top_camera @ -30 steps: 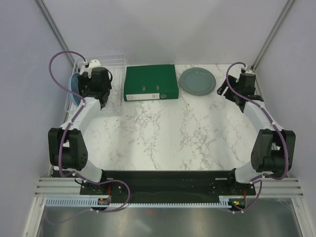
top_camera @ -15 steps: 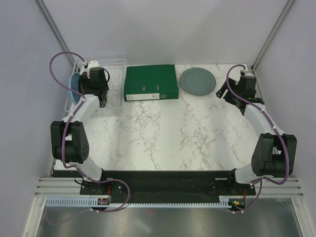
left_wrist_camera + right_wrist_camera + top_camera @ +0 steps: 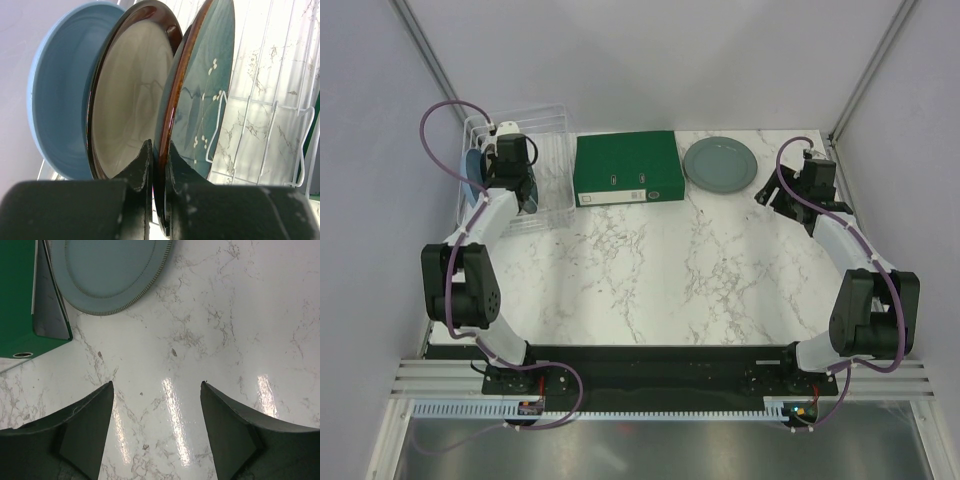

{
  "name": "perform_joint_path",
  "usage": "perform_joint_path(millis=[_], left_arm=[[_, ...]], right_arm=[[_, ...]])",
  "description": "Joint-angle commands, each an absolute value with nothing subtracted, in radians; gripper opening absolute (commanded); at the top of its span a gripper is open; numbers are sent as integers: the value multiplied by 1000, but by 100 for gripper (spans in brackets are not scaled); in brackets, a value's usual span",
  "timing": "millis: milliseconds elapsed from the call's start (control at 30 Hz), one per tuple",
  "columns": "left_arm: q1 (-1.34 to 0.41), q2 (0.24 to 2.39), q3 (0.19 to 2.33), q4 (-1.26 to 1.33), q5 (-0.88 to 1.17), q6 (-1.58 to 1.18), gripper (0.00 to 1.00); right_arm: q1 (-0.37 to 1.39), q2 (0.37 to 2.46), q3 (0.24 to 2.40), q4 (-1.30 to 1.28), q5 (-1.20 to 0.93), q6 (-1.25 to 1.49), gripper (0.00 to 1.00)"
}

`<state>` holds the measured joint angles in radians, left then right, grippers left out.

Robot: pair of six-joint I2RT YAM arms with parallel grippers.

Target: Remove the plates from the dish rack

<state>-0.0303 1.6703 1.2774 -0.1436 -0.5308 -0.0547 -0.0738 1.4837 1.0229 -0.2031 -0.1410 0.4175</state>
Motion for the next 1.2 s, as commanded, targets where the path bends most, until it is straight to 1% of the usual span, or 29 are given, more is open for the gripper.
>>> perform_joint_path(millis=[0,300,567,633,767,867,900,967,1000,1067,1100,1167], left_arm=[[-40,1572,1357,-94,-502,-114,2],[-64,1514,1456,-106,-546,-6,2],[-118,1497,1486,-48,-670,167,2],[-130,1477,1493,-32,-695,208,2],[-155,1395,1486,-44,-672,195,2],[-161,1327,1491,-141,-592,115,2],[-161,1310,1488,-165,-513,85,2],[-161,1253,1476,-231,-435,-36,2],[-163,1232,1448,-238,-348,-105,2],[-163,1177,1398,-250,-258,-187,2],[-163,1167,1382,-252,-168,-252,2],[-163,1141,1341,-249,-89,-317,2]], right_arm=[[-68,1456,1020,-189,-156,400,77],[-43,1450,1011,-190,-141,400,77],[-25,1437,1008,-193,-129,400,77],[-17,1434,1008,-193,-132,400,77],[18,1425,1031,-195,-143,396,78],[43,1422,1057,-195,-201,388,80],[48,1424,1065,-195,-224,388,80],[78,1422,1077,-180,-264,390,80],[90,1422,1077,-167,-281,394,79],[121,1416,1078,-123,-345,417,80],[132,1416,1080,-106,-365,425,80],[167,1414,1089,-63,-405,452,80]])
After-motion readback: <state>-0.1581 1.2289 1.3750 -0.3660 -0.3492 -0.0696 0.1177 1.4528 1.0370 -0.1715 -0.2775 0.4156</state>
